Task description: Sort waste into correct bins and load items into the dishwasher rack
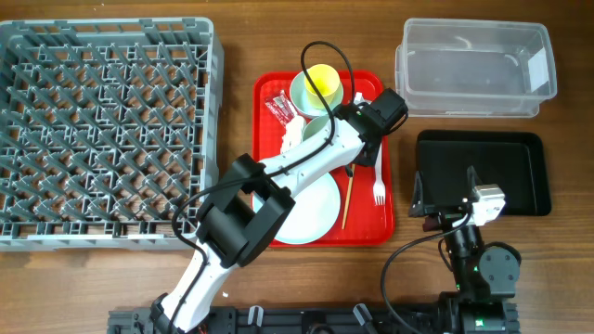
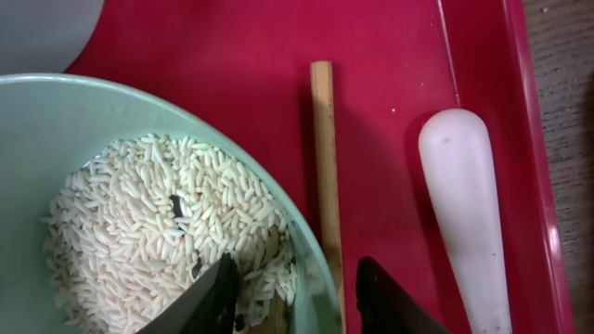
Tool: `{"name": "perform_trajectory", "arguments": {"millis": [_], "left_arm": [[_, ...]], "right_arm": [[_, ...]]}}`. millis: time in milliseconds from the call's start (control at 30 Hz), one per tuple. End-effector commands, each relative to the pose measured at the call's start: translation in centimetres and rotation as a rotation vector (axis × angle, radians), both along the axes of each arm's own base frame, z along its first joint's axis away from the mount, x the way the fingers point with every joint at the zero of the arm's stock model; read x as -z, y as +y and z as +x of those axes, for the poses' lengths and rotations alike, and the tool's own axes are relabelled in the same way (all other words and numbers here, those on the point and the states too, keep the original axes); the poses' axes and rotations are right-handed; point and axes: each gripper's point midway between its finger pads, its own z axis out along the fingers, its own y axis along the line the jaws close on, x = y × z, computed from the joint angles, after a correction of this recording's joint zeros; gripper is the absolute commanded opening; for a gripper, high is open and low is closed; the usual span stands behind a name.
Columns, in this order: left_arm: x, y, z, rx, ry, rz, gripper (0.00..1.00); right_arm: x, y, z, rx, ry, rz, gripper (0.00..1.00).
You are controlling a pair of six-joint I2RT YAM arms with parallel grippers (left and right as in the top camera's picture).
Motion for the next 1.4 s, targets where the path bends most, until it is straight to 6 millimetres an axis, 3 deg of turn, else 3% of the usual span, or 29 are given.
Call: {"name": "perform_trajectory", "arguments": {"millis": [0, 233, 300, 567, 1033, 1167, 1367], "left_arm": [[-0.2, -0.2, 0.4, -0.008, -0.020, 0.003, 0.43], [-0.1, -0.3, 0.3, -0.005, -0.011, -0.003, 0.43], [-0.1, -0.3, 0.3, -0.005, -0.012, -0.003, 0.49], [-0.9, -0.3, 0.3, -0.006, -0.019, -0.011, 0.48], [-9.7, -0.4, 1.4, -0.022, -0.145, -0.152, 0.50], [-11.8, 1.1, 2.4, -0.060, -0.170, -0.175, 0.50], [-13.7, 5.7, 5.2, -0.241, -0.156, -0.237, 0.53]], "right_arm": [[-0.1, -0.2, 0.0, 0.010, -0.007, -0.014, 1.00], [-0.1, -0.2, 0.0, 0.010, -0.007, -0.014, 1.00], [-0.1, -0.2, 0.0, 0.010, -0.007, -0.014, 1.00], [-0.1, -0.2, 0.0, 0.010, -0.007, -0.014, 1.00], [-0.1, -0.2, 0.0, 0.010, -0.007, -0.014, 1.00], [-0.1, -0.2, 0.0, 0.010, -0.007, -0.015, 1.00], [-0.1, -0.2, 0.0, 0.010, -0.007, -0.014, 1.00]]}}
